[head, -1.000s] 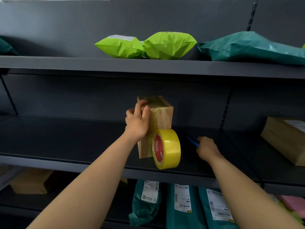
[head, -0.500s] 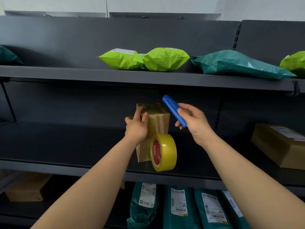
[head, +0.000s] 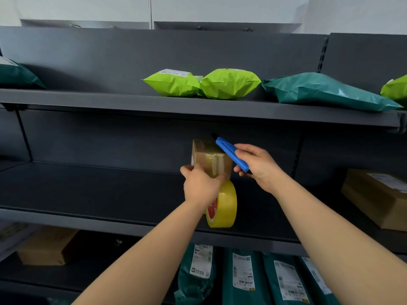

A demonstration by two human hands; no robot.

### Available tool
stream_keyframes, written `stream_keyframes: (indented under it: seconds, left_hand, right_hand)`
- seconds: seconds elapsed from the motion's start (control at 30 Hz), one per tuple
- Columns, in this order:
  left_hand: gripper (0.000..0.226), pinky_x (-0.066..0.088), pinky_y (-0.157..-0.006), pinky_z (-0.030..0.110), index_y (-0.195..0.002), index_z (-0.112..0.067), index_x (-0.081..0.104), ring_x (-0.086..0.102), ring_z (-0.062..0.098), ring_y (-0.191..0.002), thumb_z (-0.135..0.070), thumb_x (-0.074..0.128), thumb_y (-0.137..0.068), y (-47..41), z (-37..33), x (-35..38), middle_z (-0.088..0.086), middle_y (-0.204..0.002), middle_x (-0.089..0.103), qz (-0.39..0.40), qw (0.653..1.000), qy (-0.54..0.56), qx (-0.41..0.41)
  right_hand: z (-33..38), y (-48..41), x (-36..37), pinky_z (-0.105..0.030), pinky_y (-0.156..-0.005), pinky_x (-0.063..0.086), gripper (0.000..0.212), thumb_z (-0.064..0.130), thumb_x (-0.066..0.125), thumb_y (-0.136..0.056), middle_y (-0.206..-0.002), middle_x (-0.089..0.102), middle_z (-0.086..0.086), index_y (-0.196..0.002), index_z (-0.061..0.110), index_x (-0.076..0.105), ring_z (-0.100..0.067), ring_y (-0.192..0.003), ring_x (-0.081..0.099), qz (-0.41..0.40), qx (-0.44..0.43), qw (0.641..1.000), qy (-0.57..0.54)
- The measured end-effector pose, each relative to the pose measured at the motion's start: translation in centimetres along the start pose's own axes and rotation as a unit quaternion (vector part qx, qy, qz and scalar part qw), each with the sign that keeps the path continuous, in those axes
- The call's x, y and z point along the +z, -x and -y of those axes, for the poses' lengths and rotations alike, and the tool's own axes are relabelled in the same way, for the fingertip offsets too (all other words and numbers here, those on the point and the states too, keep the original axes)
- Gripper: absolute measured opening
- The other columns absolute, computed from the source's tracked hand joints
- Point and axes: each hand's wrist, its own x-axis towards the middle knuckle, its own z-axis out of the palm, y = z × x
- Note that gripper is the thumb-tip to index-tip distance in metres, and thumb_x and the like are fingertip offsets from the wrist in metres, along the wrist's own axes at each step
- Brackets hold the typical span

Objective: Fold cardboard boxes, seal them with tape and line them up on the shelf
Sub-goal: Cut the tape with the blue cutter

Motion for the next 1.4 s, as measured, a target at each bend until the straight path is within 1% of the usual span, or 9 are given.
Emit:
stream_keyframes:
  seconds: [0.17, 0.23, 0.33, 0.53, 0.7, 0.87, 1.13, 1.23, 1.4]
  left_hand:
    - [0.025, 0.044, -0.068, 0.028, -0.093, -0.012, 0.056, 0.052, 0.017, -0.065, -0.035, 0.067, -0.09, -0.7, -0.3, 0.7, 0.009, -0.136, 0.031, 0.027, 0.997, 0.031, -0.067]
    - [0.026, 0.045, -0.069, 0.029, -0.099, -0.009, 0.059, 0.05, 0.017, -0.062, -0.033, 0.066, -0.092, -1.2, -0.5, 0.7, 0.012, -0.138, 0.03, 0.037, 0.994, 0.043, -0.091]
    - [0.028, 0.046, -0.066, 0.03, -0.101, -0.008, 0.057, 0.049, 0.017, -0.064, -0.033, 0.067, -0.091, -2.0, -0.4, 0.6, 0.012, -0.136, 0.032, 0.046, 0.993, 0.046, -0.103]
    - [0.035, 0.045, -0.055, 0.028, -0.104, -0.004, 0.063, 0.054, 0.019, -0.068, -0.034, 0.07, -0.088, -3.4, 0.5, 0.5, 0.013, -0.133, 0.044, 0.051, 0.992, 0.053, -0.104]
    - [0.034, 0.045, -0.053, 0.027, -0.1, -0.006, 0.065, 0.058, 0.021, -0.069, -0.035, 0.072, -0.085, -3.7, 0.6, 0.6, 0.018, -0.127, 0.054, 0.06, 0.992, 0.058, -0.098]
    - [0.035, 0.041, -0.052, 0.026, -0.108, -0.007, 0.064, 0.059, 0.021, -0.073, -0.035, 0.069, -0.087, -3.7, 0.3, 0.5, 0.017, -0.129, 0.053, 0.073, 0.991, 0.054, -0.103]
    - [0.035, 0.053, -0.067, 0.034, -0.109, -0.006, 0.063, 0.064, 0.031, -0.083, -0.034, 0.069, -0.088, -3.4, 0.0, 0.2, 0.021, -0.126, 0.055, 0.066, 0.991, 0.069, -0.094]
    - [0.027, 0.052, -0.066, 0.033, -0.1, -0.007, 0.064, 0.063, 0.029, -0.079, -0.031, 0.067, -0.09, -3.3, -0.3, 0.1, 0.02, -0.116, 0.06, 0.071, 0.992, 0.07, -0.079]
    - [0.021, 0.044, -0.058, 0.031, -0.081, -0.007, 0.057, 0.049, 0.019, -0.065, -0.022, 0.067, -0.091, -3.1, -0.2, -0.1, 0.006, -0.074, 0.053, 0.066, 0.99, 0.096, -0.077]
  right_hand:
    - [0.2, 0.4, -0.6, -0.022, -0.064, 0.052, 0.057, 0.007, 0.077, -0.078, -0.108, 0.068, 0.003, -0.13, 0.02, 0.056, -0.006, -0.064, 0.064, 0.031, 0.005, 0.999, -0.021]
    - [0.3, 0.5, -1.0, -0.022, -0.064, 0.052, 0.06, 0.0, 0.077, -0.076, -0.11, 0.068, 0.001, -0.129, 0.02, 0.057, -0.006, -0.063, 0.063, 0.026, 0.003, 0.999, -0.019]
    - [1.0, 0.5, -2.4, -0.022, -0.058, 0.051, 0.052, 0.0, 0.073, -0.079, -0.109, 0.07, -0.006, -0.126, 0.016, 0.061, -0.007, -0.059, 0.061, 0.004, 0.0, 1.0, -0.018]
    - [2.6, 2.0, -5.5, -0.023, -0.06, 0.043, 0.02, 0.014, 0.062, -0.088, -0.09, 0.076, -0.003, -0.104, 0.023, 0.07, -0.01, -0.064, 0.052, 0.05, -0.036, 0.977, 0.206]
    - [2.8, 2.8, -6.0, -0.018, -0.043, 0.034, 0.018, 0.016, 0.061, -0.092, -0.079, 0.074, -0.006, -0.107, 0.018, 0.071, -0.01, -0.053, 0.044, 0.078, -0.01, 0.966, 0.247]
    - [2.8, 2.8, -4.9, -0.018, -0.041, 0.031, 0.016, 0.018, 0.059, -0.093, -0.074, 0.072, -0.006, -0.101, 0.014, 0.071, -0.011, -0.05, 0.043, 0.076, 0.01, 0.958, 0.277]
    - [3.3, 2.5, -4.3, -0.019, -0.037, 0.035, 0.02, 0.025, 0.056, -0.095, -0.07, 0.067, -0.008, -0.099, 0.009, 0.068, -0.01, -0.046, 0.046, 0.058, 0.037, 0.951, 0.301]
    - [3.6, 2.2, -3.9, -0.019, -0.038, 0.034, 0.021, 0.026, 0.056, -0.095, -0.07, 0.065, -0.008, -0.1, 0.009, 0.067, -0.011, -0.046, 0.045, 0.056, 0.042, 0.944, 0.322]
    - [2.7, 2.6, -3.5, -0.02, -0.039, 0.033, 0.02, 0.026, 0.056, -0.094, -0.067, 0.065, -0.007, -0.098, 0.01, 0.067, -0.011, -0.045, 0.043, 0.073, 0.052, 0.937, 0.337]
